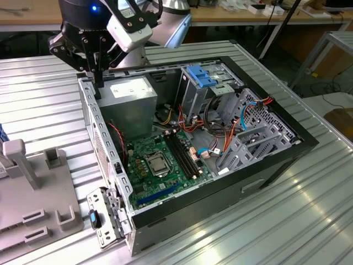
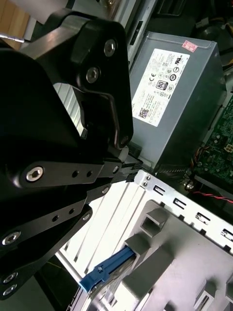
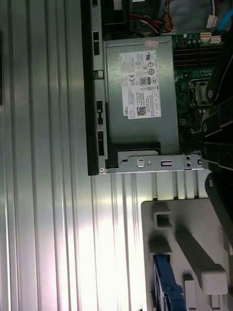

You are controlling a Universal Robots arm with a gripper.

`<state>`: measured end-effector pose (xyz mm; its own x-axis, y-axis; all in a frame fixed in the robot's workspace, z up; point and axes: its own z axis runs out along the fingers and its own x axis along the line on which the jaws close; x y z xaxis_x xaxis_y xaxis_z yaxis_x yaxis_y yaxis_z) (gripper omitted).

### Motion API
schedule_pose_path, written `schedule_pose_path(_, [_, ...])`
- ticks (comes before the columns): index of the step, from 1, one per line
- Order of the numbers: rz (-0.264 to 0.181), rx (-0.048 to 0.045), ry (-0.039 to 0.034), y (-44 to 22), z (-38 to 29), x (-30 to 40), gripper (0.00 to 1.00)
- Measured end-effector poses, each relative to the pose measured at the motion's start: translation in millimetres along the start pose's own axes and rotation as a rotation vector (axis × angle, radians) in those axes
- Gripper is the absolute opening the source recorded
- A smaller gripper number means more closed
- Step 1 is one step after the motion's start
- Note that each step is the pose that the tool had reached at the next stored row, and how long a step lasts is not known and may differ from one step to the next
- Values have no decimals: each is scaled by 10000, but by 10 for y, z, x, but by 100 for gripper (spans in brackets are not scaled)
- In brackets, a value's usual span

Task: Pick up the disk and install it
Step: 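Reach for the disk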

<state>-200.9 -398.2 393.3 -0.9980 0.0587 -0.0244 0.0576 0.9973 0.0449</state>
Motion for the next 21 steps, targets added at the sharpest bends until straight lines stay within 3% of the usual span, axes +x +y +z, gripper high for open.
schedule_pose_path(21, [-34,-2,2,-14,-6,233,11])
